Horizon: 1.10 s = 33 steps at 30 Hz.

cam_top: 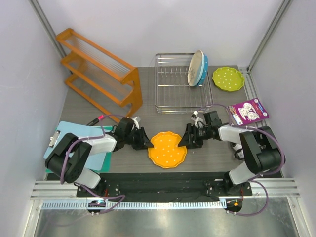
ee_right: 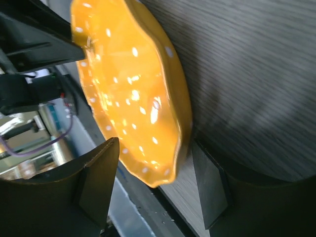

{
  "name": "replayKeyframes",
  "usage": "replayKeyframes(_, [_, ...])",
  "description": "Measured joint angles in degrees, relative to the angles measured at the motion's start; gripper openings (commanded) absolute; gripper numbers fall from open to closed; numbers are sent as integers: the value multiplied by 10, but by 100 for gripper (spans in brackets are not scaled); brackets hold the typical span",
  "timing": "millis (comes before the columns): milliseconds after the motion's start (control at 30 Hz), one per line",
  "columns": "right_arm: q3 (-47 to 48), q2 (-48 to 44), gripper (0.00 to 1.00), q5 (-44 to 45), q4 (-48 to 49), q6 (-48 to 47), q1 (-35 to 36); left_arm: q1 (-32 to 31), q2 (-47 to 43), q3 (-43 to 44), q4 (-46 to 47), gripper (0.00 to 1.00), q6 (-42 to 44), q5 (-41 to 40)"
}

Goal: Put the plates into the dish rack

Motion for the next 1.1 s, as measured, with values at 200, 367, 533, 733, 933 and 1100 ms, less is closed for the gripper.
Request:
replayKeyframes(200, [-5,53,67,-71,77,47,-16,6,4,-7,3,15,5,7])
replayKeyframes(367, [-10,74,67,-100,116,60,-23,8,-3,-16,10,5,18,10])
replayKeyframes(533, [-10,95,65,-122,150,68,-19,8,3,-19,21,0,22,23])
replayKeyframes(733, [-10,102,51,-117,164,70,-14,7,17,-19,38,0,21,42])
replayKeyframes(933, [-18,105,12,-90,178,72,-12,7,17,-19,39,16,21,42])
replayKeyframes(1100, [-2,104,1,-90,142,56,-10,4,15,-2,20,61,17,46])
